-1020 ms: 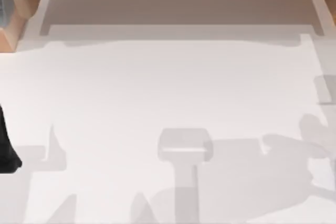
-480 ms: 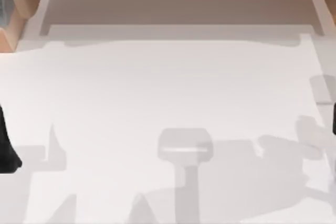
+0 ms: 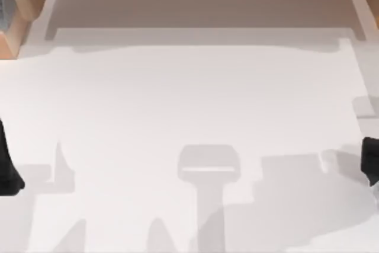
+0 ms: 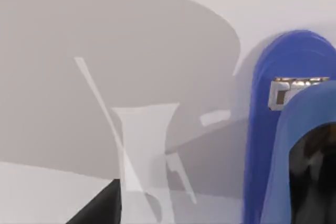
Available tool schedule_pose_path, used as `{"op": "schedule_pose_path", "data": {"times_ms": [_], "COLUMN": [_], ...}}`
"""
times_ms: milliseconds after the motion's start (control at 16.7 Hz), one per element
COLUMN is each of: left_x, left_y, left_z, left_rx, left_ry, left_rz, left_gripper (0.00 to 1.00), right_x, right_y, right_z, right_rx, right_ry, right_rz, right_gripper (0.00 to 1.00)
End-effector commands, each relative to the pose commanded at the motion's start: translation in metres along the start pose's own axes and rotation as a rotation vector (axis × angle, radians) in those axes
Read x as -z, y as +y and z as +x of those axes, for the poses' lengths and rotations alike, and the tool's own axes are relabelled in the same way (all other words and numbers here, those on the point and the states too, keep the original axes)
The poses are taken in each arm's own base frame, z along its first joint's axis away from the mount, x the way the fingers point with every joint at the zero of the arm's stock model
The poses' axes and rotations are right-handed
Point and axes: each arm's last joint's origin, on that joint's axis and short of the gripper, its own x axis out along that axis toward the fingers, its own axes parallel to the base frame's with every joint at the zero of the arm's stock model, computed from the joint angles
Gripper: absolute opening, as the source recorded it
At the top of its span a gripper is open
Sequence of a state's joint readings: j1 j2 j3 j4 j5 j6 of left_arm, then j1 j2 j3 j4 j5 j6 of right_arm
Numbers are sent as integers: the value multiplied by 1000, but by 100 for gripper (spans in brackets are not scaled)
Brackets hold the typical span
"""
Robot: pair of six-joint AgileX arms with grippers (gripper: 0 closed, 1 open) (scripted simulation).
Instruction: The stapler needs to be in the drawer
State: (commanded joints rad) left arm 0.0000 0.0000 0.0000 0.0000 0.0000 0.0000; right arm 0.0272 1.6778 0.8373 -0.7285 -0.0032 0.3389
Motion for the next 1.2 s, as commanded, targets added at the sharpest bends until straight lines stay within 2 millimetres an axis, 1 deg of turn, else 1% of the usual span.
{"op": "schedule_pose_path", "data": {"times_ms": [120,360,1140,1200], "left_x": [0,0,0,0], "left_y": [0,0,0,0], "left_z": [0,0,0,0], "left_rx": [0,0,0,0], "left_ry": [0,0,0,0], "left_rz": [0,0,0,0], "left_gripper": [100,100,100,100], "right_x": [1,1,1,1], "right_y": [0,0,0,0], "right_z": [7,7,7,7], "right_rx": [0,0,0,0], "right_ry": [1,1,1,1], "right_rz": [0,0,0,0], "right_gripper": [100,100,2,0]}}
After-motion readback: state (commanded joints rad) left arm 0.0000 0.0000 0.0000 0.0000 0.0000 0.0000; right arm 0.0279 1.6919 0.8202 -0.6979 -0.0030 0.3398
